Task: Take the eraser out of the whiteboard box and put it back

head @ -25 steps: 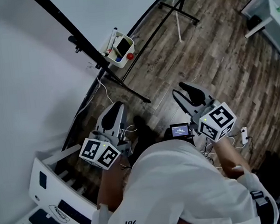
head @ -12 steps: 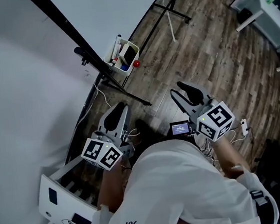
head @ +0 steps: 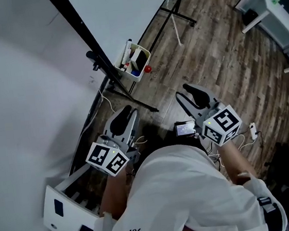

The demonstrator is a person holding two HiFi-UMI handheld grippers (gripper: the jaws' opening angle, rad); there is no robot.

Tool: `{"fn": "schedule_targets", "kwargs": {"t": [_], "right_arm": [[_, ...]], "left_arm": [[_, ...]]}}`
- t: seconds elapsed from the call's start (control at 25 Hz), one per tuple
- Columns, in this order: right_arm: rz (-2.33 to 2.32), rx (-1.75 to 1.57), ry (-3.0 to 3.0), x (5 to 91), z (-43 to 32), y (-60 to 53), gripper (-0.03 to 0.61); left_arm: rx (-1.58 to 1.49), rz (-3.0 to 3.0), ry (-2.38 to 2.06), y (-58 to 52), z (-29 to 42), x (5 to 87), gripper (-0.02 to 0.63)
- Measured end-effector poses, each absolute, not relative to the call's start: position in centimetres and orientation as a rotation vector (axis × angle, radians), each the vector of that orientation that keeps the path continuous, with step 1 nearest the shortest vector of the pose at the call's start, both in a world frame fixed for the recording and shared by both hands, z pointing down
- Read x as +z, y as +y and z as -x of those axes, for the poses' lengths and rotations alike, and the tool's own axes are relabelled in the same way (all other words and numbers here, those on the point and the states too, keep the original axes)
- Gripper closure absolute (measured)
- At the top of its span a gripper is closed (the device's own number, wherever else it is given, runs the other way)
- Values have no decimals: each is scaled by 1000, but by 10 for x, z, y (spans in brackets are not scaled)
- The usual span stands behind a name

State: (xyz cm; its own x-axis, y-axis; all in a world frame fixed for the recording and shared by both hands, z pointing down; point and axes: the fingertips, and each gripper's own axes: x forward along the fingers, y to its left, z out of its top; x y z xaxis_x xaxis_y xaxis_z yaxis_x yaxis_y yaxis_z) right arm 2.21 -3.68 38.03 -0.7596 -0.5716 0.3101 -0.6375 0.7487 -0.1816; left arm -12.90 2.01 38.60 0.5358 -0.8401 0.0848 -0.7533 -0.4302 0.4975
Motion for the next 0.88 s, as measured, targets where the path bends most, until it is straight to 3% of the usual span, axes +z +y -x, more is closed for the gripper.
{"fn": "schedule_targets", "kwargs": {"t": [0.88], "right_arm": [[-759,386,-2751,383,-43,-82,437]], "left_arm": [[-279,-2161,-1440,-15,97,391,511]]}}
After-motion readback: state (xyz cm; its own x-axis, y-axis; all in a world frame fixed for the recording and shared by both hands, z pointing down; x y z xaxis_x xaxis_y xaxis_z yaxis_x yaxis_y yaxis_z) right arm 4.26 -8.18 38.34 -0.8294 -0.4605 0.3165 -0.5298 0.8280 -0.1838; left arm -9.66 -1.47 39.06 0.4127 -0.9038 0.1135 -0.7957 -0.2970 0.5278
